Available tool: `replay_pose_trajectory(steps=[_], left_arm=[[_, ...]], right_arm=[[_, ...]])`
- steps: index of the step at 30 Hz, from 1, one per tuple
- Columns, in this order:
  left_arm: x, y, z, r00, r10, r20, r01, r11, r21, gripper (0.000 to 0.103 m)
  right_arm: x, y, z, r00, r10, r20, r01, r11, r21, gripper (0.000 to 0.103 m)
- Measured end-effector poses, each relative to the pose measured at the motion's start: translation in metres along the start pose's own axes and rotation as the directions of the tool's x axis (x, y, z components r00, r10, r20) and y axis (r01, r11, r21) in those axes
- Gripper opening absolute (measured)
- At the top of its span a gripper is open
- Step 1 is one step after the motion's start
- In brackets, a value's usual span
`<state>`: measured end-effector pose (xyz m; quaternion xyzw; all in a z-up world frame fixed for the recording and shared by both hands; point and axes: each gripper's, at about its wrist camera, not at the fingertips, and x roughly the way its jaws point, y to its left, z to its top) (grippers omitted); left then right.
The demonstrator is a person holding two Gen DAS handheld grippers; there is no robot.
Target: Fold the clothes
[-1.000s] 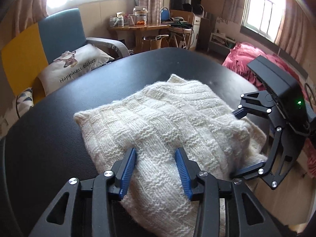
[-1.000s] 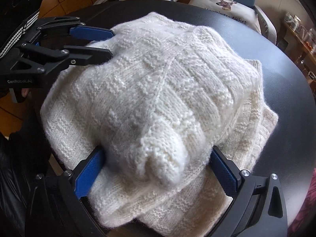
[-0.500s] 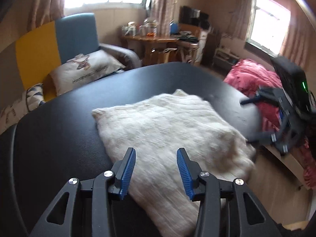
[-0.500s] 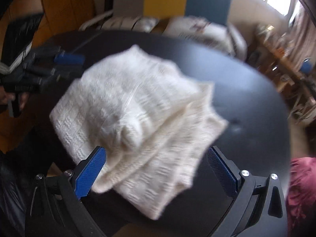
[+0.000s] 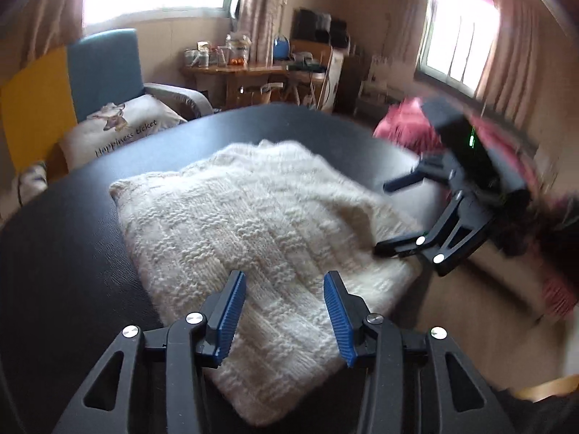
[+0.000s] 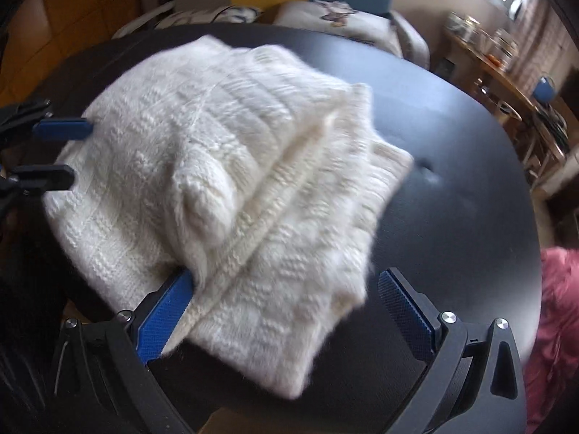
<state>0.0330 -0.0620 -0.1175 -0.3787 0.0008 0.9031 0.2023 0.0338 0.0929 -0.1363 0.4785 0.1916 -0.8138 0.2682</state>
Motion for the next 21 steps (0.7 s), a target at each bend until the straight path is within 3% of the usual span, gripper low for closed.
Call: replay_pose_trajectory(steps=[3, 5, 8, 11, 14, 17, 21], left_arm=[[-0.013, 0.002, -0.007, 0.999, -0.039, 0.03, 0.04, 0.999, -0.018, 0.045], [-0.008, 0.0, -0.013, 0.999, -0.041, -0.003, 0.041, 0.999, -0.015, 0.045], [0.014, -0.008, -0.023, 0.998, 0.014, -0.068, -0.013, 1.0, 0.006, 0.045], [0.019, -0.009, -0.024, 0.996, 0.038, -0.08, -0.038, 0.999, 0.0, 0.045], [0.015, 0.0, -0.023, 0.996, 0.017, -0.091, -0.02, 0.999, -0.033, 0.045], [0.004, 0.013, -0.015, 0.997, -0.017, -0.078, 0.012, 0.998, -0.061, 0.045], [-0.015, 0.028, 0.0, 0.999, -0.034, 0.011, 0.035, 0.992, -0.118, 0.045]], right_arm=[[-0.022, -0.005, -0.007, 0.999, 0.004, 0.045, -0.005, 1.0, 0.01, 0.103], [-0.034, -0.002, -0.01, 0.996, 0.035, 0.077, -0.035, 0.999, -0.002, 0.103], [-0.007, 0.004, -0.009, 0.998, -0.054, 0.01, 0.054, 0.998, -0.034, 0.103], [0.019, 0.003, -0.011, 0.999, -0.022, -0.04, 0.022, 1.0, 0.002, 0.103], [0.026, 0.004, -0.013, 0.998, 0.028, -0.059, -0.027, 1.0, 0.016, 0.103], [0.008, -0.008, -0.011, 0.998, 0.065, -0.028, -0.064, 0.997, 0.043, 0.103], [-0.027, -0.043, 0.004, 0.979, 0.153, 0.131, -0.169, 0.978, 0.12, 0.103]])
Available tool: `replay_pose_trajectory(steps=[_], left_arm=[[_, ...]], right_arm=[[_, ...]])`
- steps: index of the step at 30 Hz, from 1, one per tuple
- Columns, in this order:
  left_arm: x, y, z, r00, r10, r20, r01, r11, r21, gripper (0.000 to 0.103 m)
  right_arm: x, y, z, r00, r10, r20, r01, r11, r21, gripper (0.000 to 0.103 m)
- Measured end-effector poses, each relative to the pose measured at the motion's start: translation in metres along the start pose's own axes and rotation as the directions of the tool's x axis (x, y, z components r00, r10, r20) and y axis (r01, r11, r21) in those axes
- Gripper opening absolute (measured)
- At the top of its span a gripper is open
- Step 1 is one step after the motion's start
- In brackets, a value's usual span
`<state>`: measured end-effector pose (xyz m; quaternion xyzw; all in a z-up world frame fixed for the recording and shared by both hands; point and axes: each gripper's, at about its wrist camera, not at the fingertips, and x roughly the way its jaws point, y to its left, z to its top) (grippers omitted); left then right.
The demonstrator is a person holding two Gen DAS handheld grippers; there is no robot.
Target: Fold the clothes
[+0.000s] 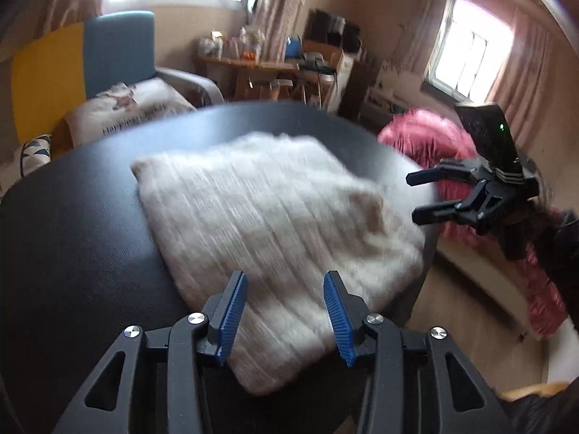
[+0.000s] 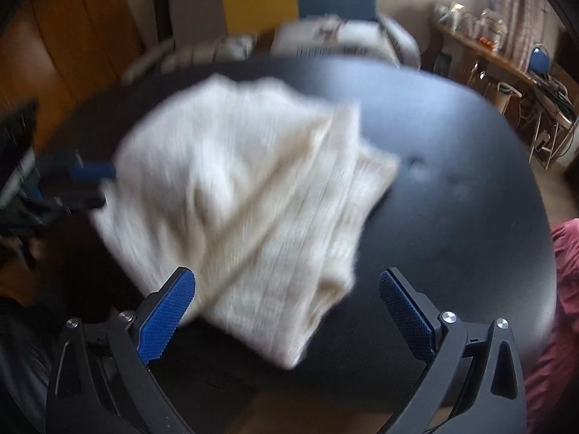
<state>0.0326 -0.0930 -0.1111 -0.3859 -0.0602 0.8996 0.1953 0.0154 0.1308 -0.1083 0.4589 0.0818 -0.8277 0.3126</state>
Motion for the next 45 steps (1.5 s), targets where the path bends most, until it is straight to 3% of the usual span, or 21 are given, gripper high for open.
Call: replay_pose_trajectory(steps=[3, 6, 8, 13, 16, 20, 23, 28, 34, 40, 45], left_arm=[[0.005, 0.01, 0.016, 0.999, 0.036, 0.038, -0.034, 0.997, -0.065, 0.045], [0.03, 0.018, 0.024, 0.994, 0.104, -0.019, -0.105, 0.988, -0.109, 0.045], [0.041, 0.015, 0.024, 0.991, 0.126, -0.033, -0.129, 0.987, -0.096, 0.045], [0.031, 0.017, 0.038, 0.993, 0.113, 0.038, -0.11, 0.99, -0.087, 0.045], [0.031, 0.038, 0.061, 0.992, 0.112, 0.06, -0.103, 0.985, -0.14, 0.045], [0.052, 0.07, 0.082, 0.994, 0.11, 0.005, -0.106, 0.963, -0.247, 0.045], [0.078, 0.082, 0.09, 0.988, 0.136, -0.068, -0.148, 0.961, -0.235, 0.045], [0.1, 0.082, 0.086, 0.978, 0.168, -0.122, -0.187, 0.969, -0.161, 0.045], [0.096, 0.082, 0.088, 0.979, 0.168, -0.114, -0.186, 0.969, -0.162, 0.046], [0.073, 0.07, 0.1, 0.98, 0.198, -0.027, -0.2, 0.976, -0.09, 0.046], [0.098, 0.068, 0.098, 0.97, 0.203, -0.134, -0.211, 0.976, -0.05, 0.046]], right_arm=[[-0.003, -0.012, 0.024, 0.987, 0.149, 0.065, -0.148, 0.989, -0.011, 0.103], [0.033, -0.019, 0.043, 0.976, 0.217, -0.016, -0.218, 0.975, -0.042, 0.103], [0.062, -0.023, 0.046, 0.952, 0.282, -0.121, -0.286, 0.958, -0.016, 0.103], [0.072, -0.025, 0.048, 0.945, 0.267, -0.189, -0.277, 0.96, -0.027, 0.103], [0.052, -0.027, 0.076, 0.956, 0.275, -0.1, -0.283, 0.957, -0.071, 0.103], [0.067, -0.031, 0.113, 0.96, 0.267, -0.083, -0.276, 0.955, -0.111, 0.103], [0.095, -0.027, 0.126, 0.975, 0.144, -0.17, -0.169, 0.975, -0.143, 0.103], [0.128, -0.025, 0.122, 0.967, 0.096, -0.236, -0.135, 0.979, -0.156, 0.103], [0.12, -0.016, 0.12, 0.98, 0.024, -0.196, -0.064, 0.978, -0.197, 0.103], [0.105, 0.007, 0.127, 0.982, -0.127, -0.14, 0.074, 0.94, -0.332, 0.103], [0.094, 0.025, 0.118, 0.969, -0.232, -0.083, 0.176, 0.886, -0.429, 0.103]])
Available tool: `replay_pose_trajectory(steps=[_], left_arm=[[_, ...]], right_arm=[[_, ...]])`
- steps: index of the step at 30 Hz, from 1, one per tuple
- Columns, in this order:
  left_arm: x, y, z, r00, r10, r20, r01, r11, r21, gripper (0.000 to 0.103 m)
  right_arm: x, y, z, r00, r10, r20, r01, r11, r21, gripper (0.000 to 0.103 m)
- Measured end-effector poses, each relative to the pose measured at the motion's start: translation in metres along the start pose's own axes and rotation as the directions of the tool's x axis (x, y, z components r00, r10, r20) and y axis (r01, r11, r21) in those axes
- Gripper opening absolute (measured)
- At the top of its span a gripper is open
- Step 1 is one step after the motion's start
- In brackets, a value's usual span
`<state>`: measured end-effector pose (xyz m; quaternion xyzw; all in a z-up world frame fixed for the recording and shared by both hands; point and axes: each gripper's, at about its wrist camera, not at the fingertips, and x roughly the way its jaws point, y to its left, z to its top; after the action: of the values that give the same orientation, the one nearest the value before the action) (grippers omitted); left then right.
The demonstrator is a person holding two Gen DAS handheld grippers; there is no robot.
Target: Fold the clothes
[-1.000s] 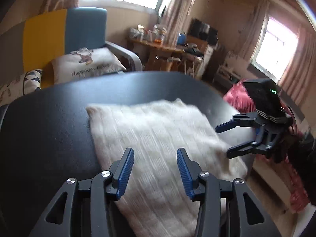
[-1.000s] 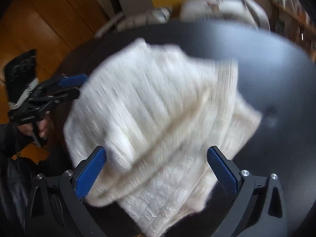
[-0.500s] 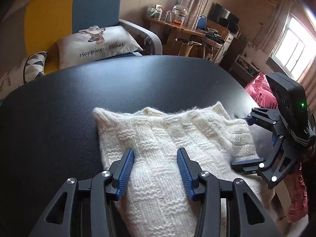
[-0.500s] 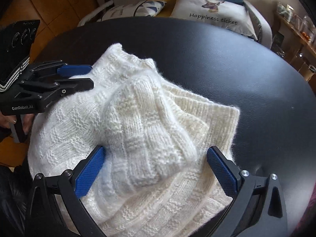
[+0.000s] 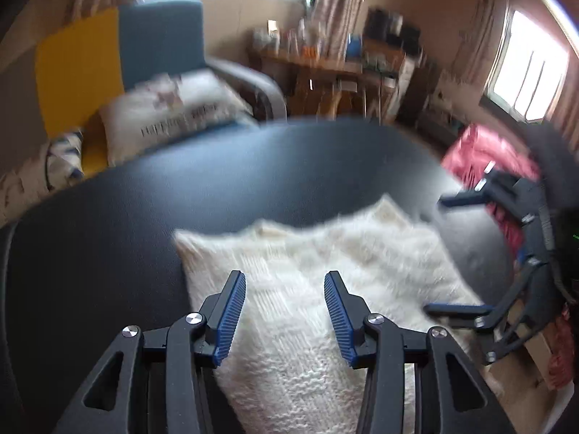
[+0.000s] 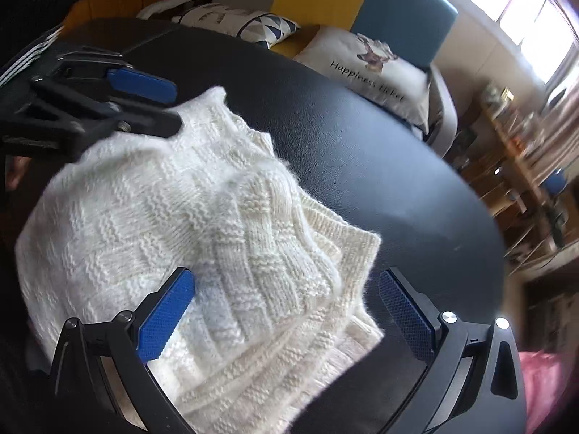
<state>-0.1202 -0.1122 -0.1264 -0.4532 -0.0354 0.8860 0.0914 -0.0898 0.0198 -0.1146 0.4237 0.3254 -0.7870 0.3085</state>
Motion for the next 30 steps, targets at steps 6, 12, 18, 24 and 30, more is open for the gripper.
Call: replay_pose_trajectory(steps=[6, 12, 18, 24, 30], left_arm=[[0.0, 0.008, 0.001, 1.0, -0.011, 0.011, 0.012, 0.999, -0.048, 0.046], [-0.058, 0.002, -0.017, 0.988, -0.014, 0.156, 0.018, 0.999, -0.027, 0.046], [-0.056, -0.028, -0.064, 0.994, 0.009, 0.11, -0.016, 0.998, 0.063, 0.046], [-0.048, -0.031, -0.07, 0.995, 0.04, 0.087, -0.044, 0.998, 0.042, 0.047], [-0.077, -0.042, -0.069, 0.985, 0.083, 0.149, -0.09, 0.995, 0.043, 0.047]], right_arm=[[0.011, 0.002, -0.013, 1.0, 0.019, -0.007, -0.019, 0.998, 0.064, 0.103], [-0.035, 0.009, -0.02, 0.996, -0.069, 0.062, 0.066, 0.997, 0.047, 0.103], [-0.037, 0.026, -0.044, 1.0, -0.011, 0.024, 0.009, 0.996, 0.088, 0.103], [-0.002, 0.024, -0.077, 0.981, 0.193, 0.002, -0.185, 0.94, 0.287, 0.103], [-0.048, 0.015, -0.078, 0.989, 0.126, 0.083, -0.145, 0.94, 0.31, 0.103]])
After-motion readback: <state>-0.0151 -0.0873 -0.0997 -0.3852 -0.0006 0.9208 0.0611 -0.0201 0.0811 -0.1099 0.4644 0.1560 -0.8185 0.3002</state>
